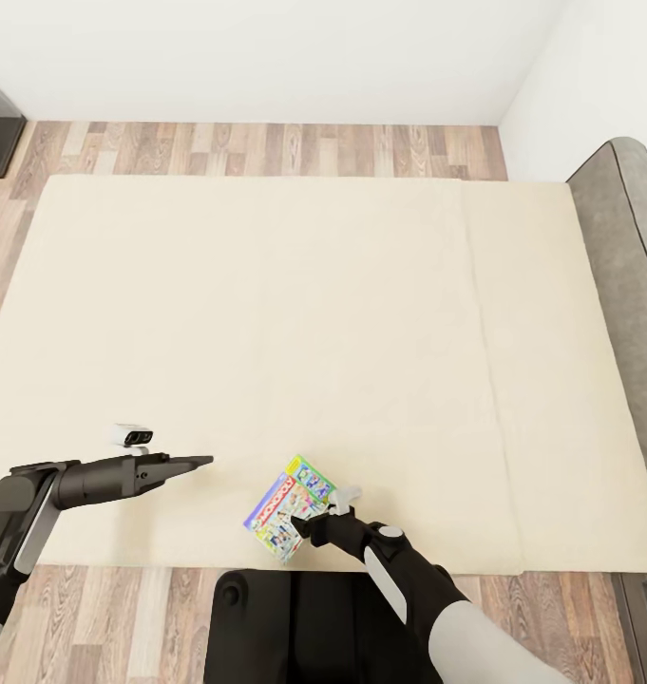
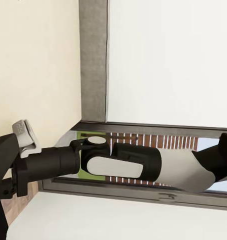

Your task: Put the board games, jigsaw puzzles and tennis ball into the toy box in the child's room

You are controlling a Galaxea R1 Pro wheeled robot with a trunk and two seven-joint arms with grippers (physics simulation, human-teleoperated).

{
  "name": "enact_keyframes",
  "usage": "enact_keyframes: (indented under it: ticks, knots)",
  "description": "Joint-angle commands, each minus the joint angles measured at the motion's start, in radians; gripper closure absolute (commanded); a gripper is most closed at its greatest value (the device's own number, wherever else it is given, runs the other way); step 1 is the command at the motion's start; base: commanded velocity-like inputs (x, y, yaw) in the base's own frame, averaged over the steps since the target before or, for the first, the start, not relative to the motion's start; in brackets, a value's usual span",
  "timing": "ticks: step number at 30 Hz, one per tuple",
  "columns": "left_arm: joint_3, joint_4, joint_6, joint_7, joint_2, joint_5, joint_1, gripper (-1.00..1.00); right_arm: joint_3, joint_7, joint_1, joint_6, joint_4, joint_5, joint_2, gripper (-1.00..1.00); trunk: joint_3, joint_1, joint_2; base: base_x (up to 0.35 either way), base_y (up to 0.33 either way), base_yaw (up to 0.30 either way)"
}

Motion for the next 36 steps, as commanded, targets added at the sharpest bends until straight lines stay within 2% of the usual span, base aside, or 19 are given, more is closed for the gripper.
enact_keyframes:
  ticks: [1, 36]
  knots:
    - [0.000, 0.000, 0.011, -0.004, 0.000, 0.000, 0.000, -1.00, 0.001, 0.001, 0.000, 0.006, -0.001, -0.009, 0.000, -1.00, -0.001, 0.001, -0.001, 0.000, 0.068, 0.000]
    - [0.000, 0.000, 0.011, -0.004, 0.000, 0.001, 0.000, -1.00, 0.001, -0.001, 0.000, 0.005, -0.001, -0.007, 0.000, -1.00, -0.001, 0.001, -0.001, 0.000, 0.040, 0.000]
